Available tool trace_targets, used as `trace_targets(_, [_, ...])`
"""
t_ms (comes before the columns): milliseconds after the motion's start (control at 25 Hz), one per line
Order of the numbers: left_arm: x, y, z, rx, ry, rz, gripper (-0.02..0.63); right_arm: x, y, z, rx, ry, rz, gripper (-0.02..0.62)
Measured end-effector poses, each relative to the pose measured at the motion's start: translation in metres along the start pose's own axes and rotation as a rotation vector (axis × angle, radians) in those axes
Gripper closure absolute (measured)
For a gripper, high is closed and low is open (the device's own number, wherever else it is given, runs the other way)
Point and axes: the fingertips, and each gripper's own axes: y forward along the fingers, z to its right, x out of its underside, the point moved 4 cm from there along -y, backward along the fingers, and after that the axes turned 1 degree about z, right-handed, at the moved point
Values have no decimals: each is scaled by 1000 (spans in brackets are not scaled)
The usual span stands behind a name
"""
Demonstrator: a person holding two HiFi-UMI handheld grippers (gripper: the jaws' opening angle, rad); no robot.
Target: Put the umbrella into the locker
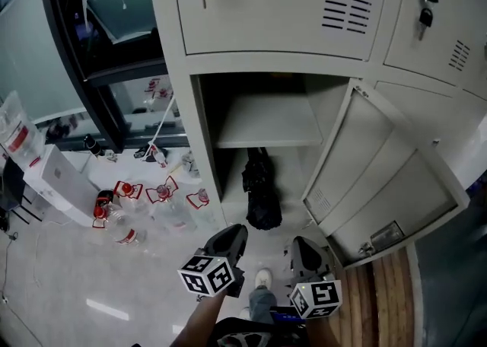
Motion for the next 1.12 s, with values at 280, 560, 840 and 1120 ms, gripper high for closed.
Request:
trace_targets(280, [-2, -14, 1, -19, 16, 22, 588, 2, -6, -5, 34, -76, -38, 595])
trace_targets(560, [-3, -18, -4, -32, -1, 30, 589, 2, -8, -7, 25, -76, -35, 595])
trace_targets(840, [-1, -19, -6, -31, -15, 21, 589, 0, -8, -12, 20, -83, -33, 595])
trace_targets(1120, [-1, -19, -9, -28, -37, 24, 589, 2, -10, -12, 26, -87, -35, 595])
